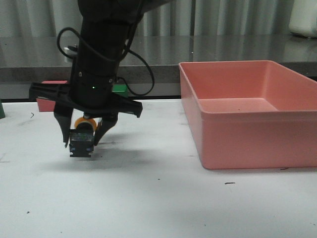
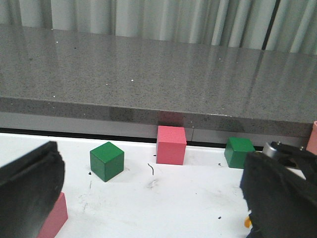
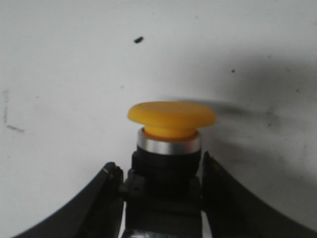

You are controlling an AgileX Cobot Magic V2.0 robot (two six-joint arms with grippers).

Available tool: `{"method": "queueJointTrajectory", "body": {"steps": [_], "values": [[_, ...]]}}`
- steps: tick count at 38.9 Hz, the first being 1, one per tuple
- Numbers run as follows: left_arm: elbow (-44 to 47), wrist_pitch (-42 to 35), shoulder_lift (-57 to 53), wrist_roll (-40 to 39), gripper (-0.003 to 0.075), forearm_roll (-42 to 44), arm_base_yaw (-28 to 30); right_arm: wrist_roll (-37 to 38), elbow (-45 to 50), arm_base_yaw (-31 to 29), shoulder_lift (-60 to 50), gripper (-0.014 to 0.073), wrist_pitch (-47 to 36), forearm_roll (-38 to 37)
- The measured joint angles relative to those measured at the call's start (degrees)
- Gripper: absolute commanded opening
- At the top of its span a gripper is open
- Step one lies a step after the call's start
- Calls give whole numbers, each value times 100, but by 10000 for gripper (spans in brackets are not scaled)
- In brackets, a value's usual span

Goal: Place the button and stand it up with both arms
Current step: 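Lower the button onto the table and open the right gripper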

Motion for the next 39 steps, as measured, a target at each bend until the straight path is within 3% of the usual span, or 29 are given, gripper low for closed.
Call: {"method": "queueJointTrajectory", "body": {"steps": [10,22,28,34,39], "values": [[0,0,0,0,692,0,0,280,-10,0,151,180,-35,-12],[0,0,0,0,693,0,0,292,-19,0,173,460,-35,-12],[0,0,0,0,693,0,0,292,-19,0,173,533,-35,-12],[0,0,0,0,693,0,0,292,-121,-9,161,526,65,-12],[0,0,0,0,693,0,0,35,-406,-9,49,416,218,-12]]}}
